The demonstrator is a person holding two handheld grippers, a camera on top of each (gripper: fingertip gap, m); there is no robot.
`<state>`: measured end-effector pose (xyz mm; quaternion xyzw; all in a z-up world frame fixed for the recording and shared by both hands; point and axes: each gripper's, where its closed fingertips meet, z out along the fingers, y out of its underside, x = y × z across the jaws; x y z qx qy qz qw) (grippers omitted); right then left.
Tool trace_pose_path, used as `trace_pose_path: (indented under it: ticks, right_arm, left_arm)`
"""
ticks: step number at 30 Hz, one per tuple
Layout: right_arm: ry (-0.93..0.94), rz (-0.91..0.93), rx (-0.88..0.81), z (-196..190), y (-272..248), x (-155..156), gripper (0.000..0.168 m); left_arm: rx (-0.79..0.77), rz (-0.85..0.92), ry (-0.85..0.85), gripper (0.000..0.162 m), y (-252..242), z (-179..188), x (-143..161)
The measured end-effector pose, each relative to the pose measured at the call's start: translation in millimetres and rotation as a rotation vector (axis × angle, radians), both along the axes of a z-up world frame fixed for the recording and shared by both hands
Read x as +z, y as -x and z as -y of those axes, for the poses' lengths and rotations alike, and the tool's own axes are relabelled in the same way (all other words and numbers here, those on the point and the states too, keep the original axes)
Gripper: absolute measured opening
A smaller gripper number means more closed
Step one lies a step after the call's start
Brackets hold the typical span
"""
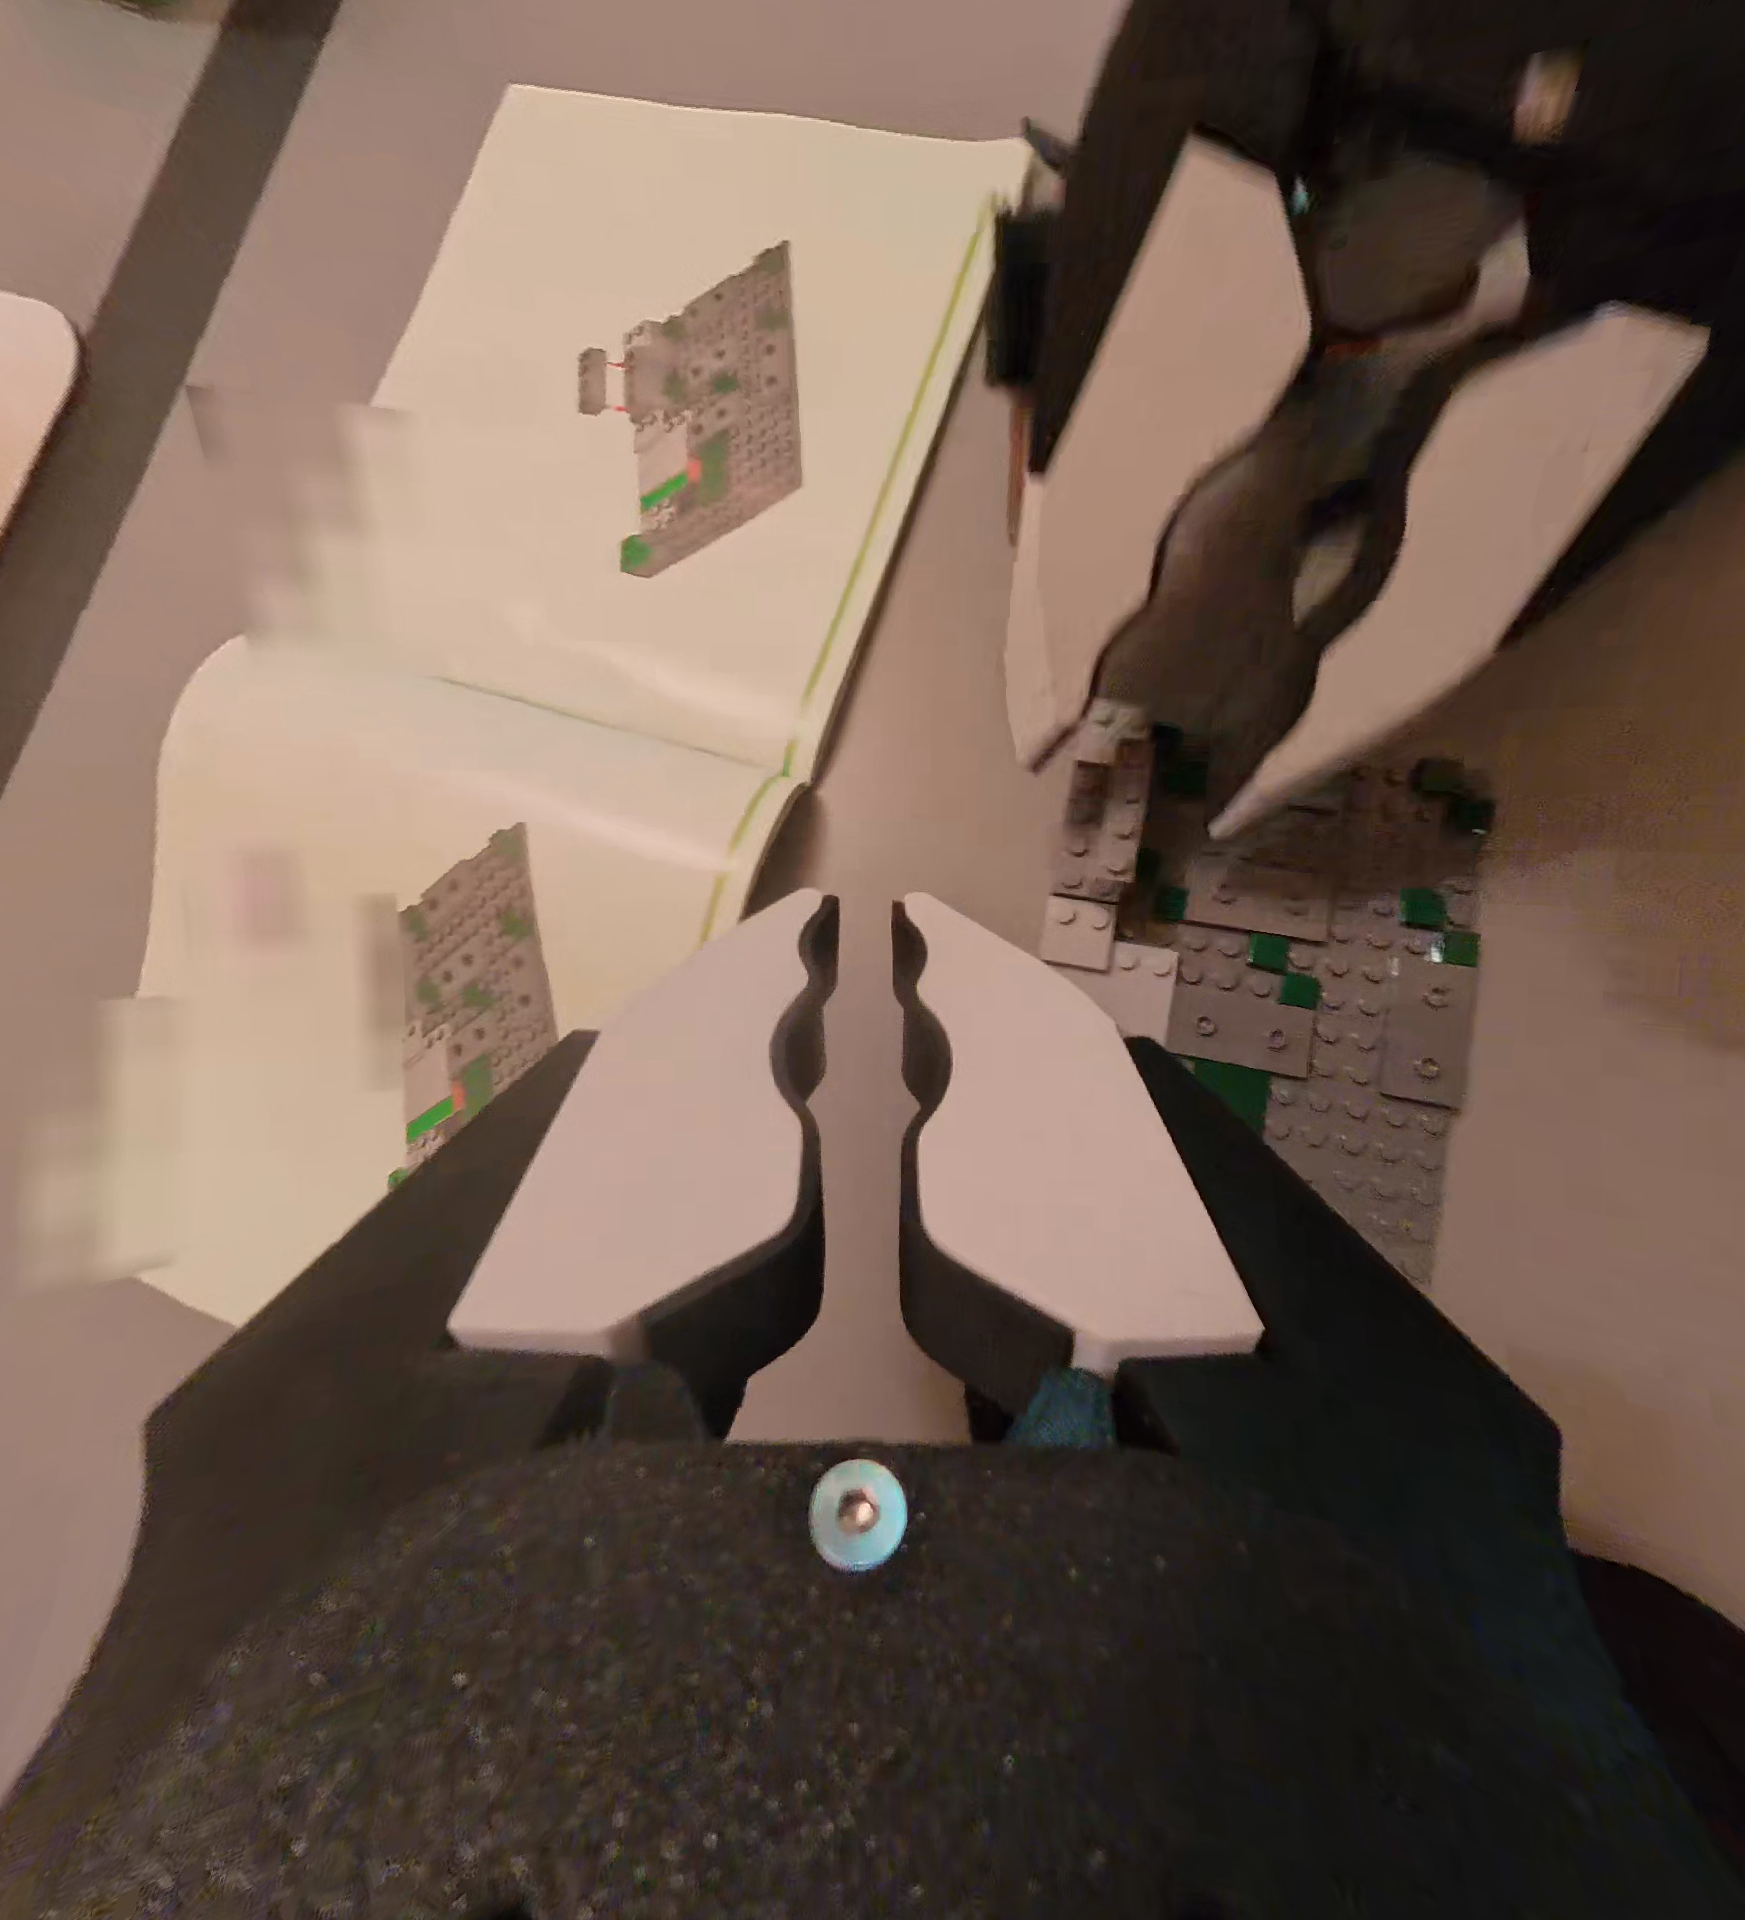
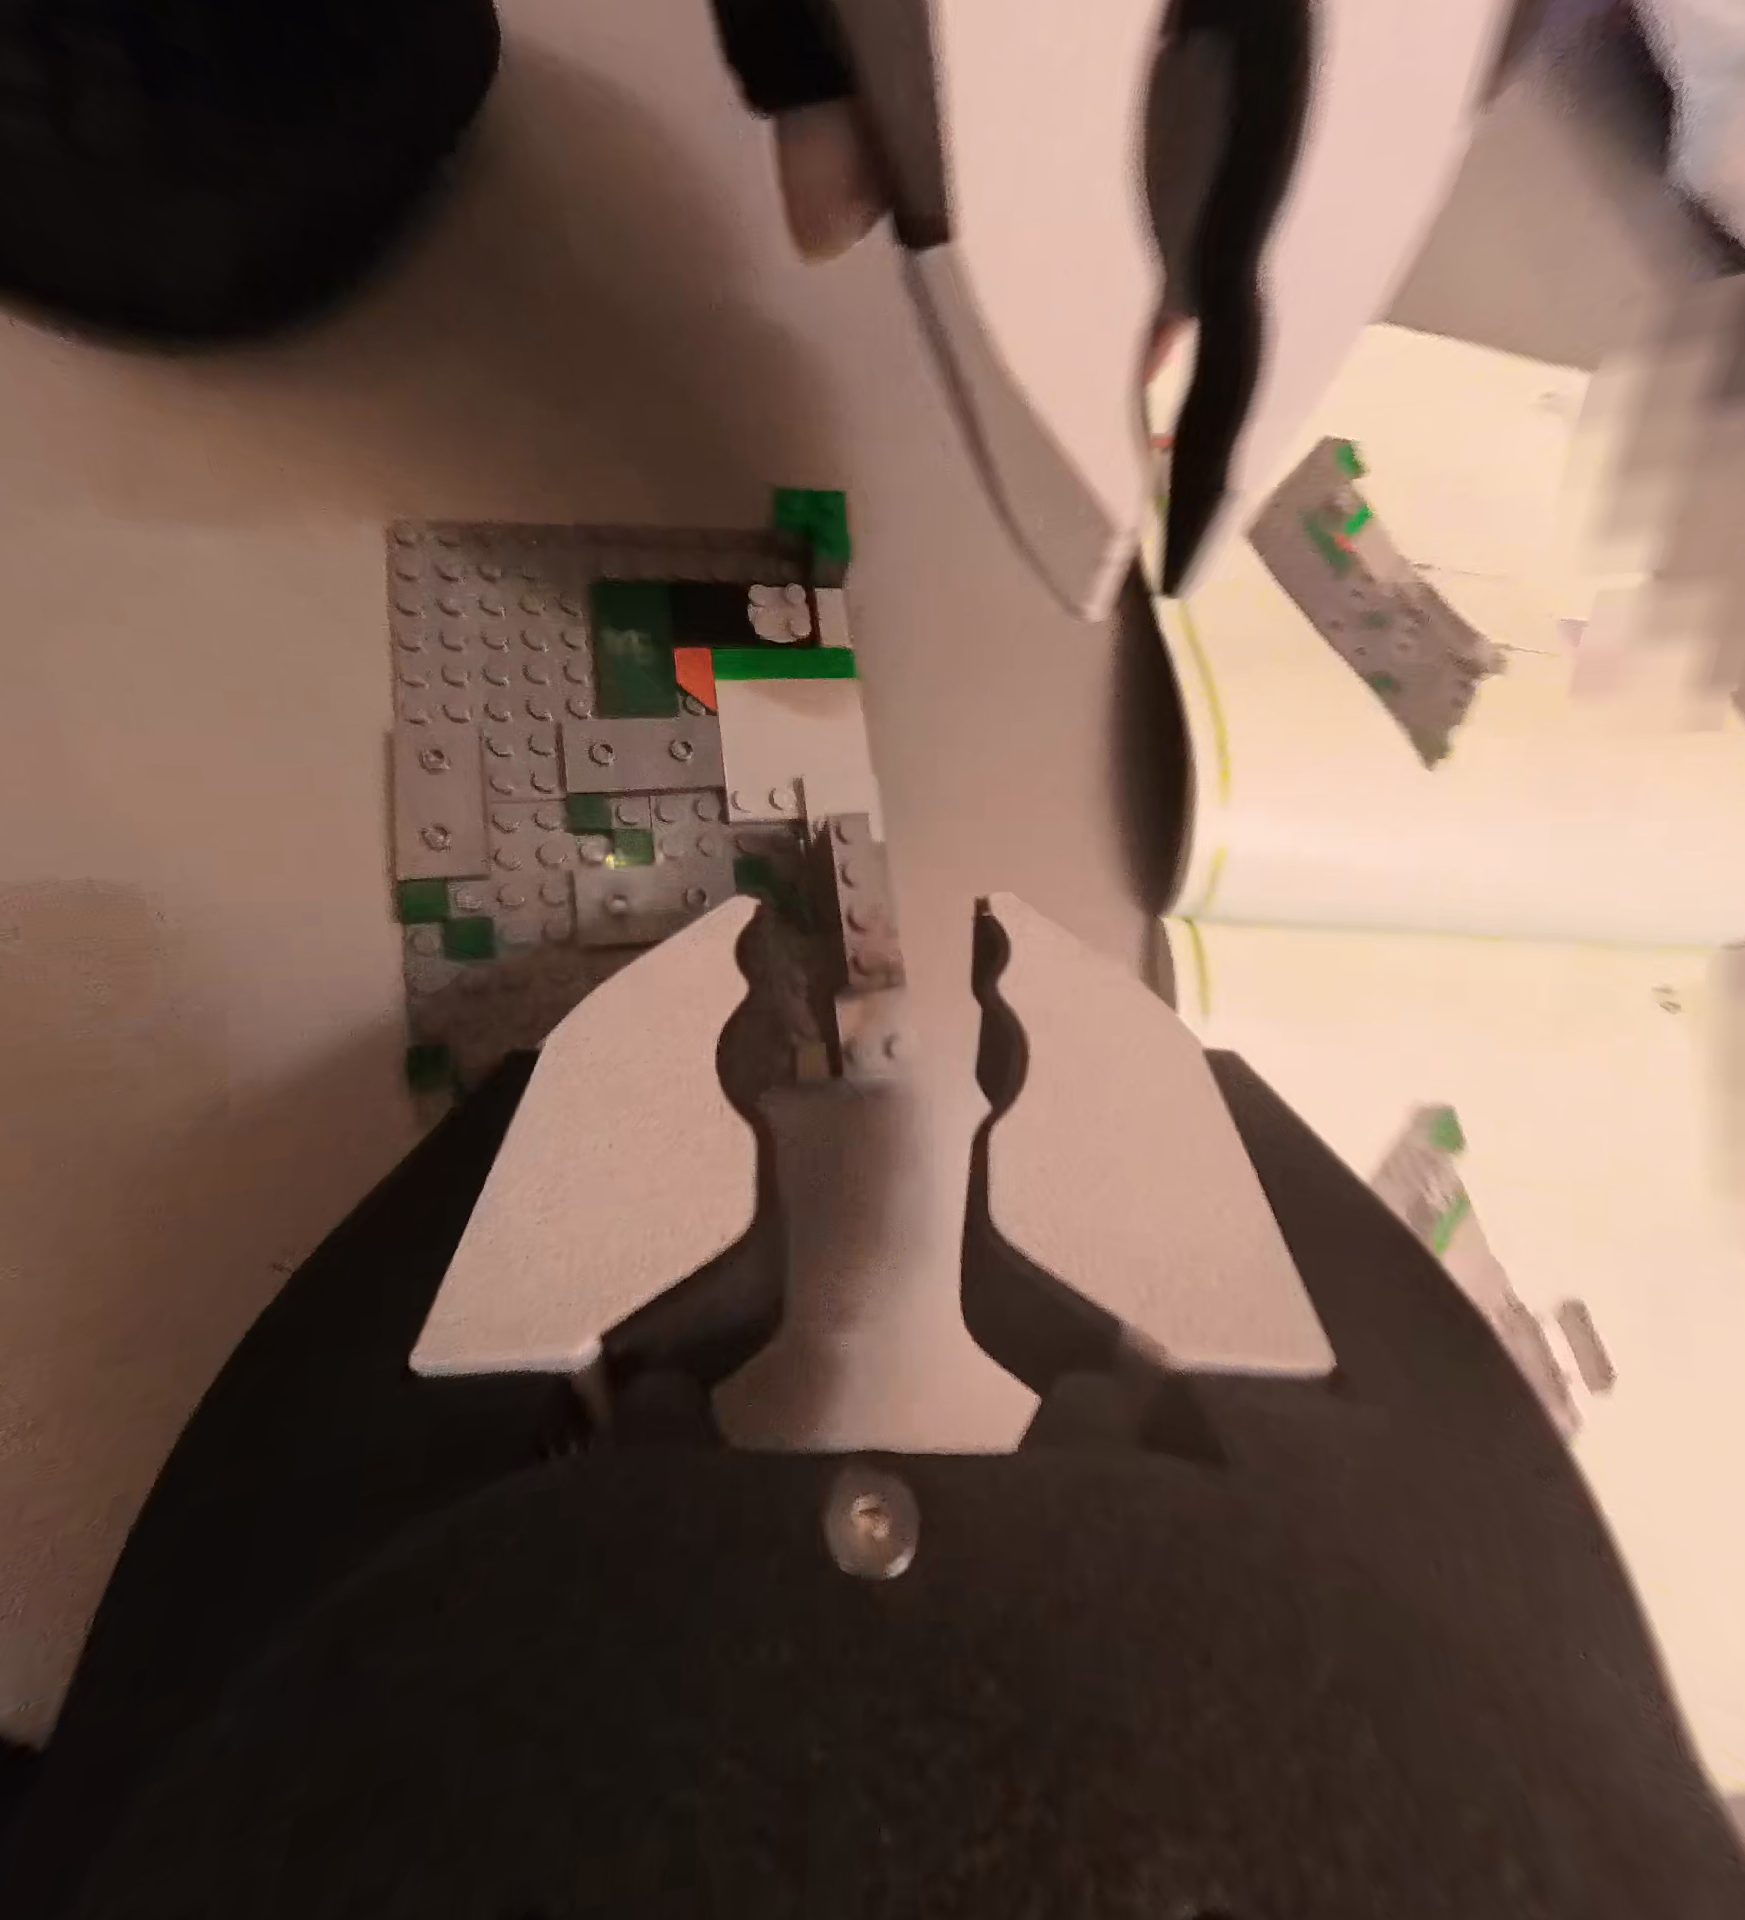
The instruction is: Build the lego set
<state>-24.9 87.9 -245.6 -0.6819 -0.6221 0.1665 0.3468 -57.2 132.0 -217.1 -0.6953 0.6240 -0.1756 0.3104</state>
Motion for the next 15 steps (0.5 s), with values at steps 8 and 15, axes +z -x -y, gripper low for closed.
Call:
trace_pose_path:
  ticks: [8,15]
  right_arm:
    - [0.050,0.074,-0.086,-22,-9,-17,0.016]
    - [0.090,0.056,-0.097,-42,-22,-27,0.016]
  left_arm:
    - [0.045,0.059,-0.001,0.006,6,-11,8]
    - [0.051,0.065,0.004,0.004,5,-12,6]
